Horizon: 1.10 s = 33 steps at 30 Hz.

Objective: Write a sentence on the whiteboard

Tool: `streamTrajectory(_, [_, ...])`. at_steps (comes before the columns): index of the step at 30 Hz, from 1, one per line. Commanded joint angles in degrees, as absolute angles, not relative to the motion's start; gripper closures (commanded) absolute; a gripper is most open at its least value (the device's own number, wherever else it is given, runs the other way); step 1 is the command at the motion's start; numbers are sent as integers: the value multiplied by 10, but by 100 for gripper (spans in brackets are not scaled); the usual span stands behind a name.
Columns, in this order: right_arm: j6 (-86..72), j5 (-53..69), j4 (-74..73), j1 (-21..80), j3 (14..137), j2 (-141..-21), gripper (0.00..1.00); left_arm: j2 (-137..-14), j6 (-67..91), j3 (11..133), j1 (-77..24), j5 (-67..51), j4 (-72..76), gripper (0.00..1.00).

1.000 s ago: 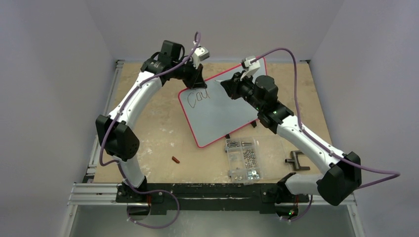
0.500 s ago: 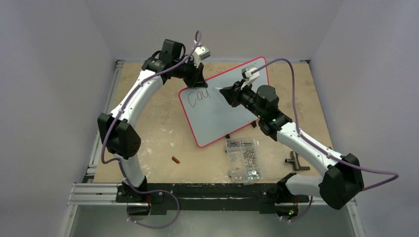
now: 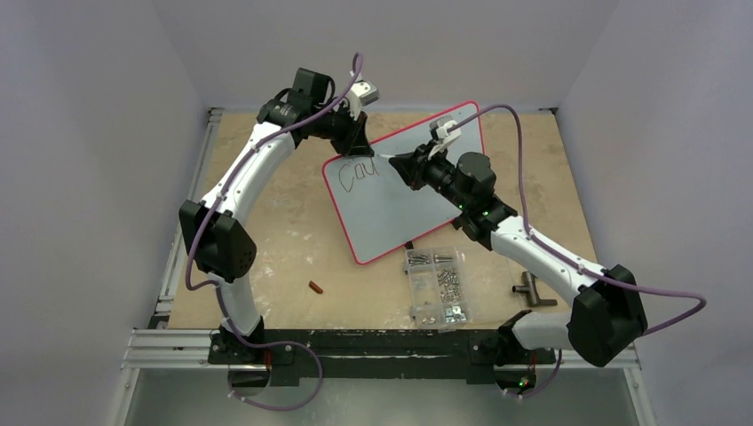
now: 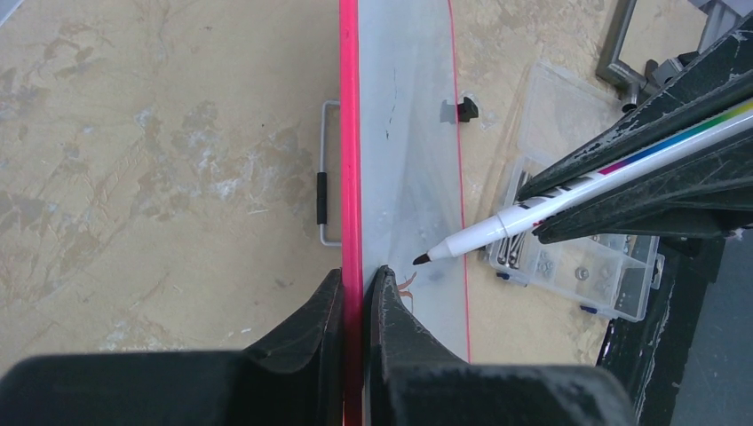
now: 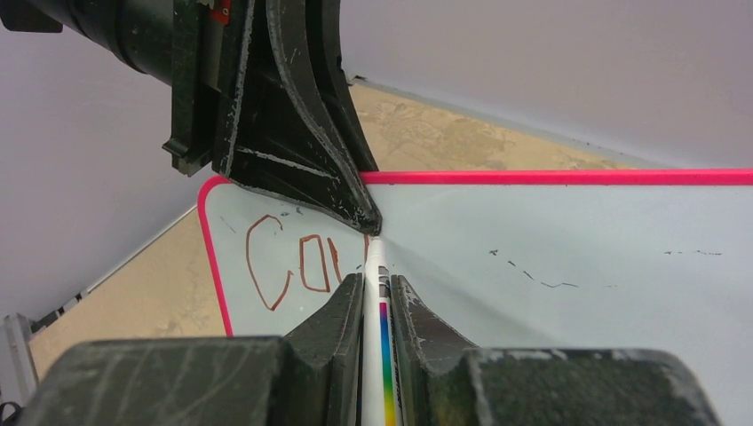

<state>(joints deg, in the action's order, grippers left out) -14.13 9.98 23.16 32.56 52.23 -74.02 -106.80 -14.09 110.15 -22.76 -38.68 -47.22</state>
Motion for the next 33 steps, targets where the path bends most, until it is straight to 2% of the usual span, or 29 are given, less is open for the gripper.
streamTrajectory(1, [-148, 90, 277, 323, 532, -751, 100, -1084, -213, 1095, -239, -343, -537, 100])
streamTrajectory(14, [-153, 72, 273, 321, 526, -779, 100, -1079, -217, 1094, -249, -333, -542, 100])
streamTrajectory(33, [-158, 55, 244, 322, 450, -729, 100, -1074, -216, 1095, -253, -333, -542, 100])
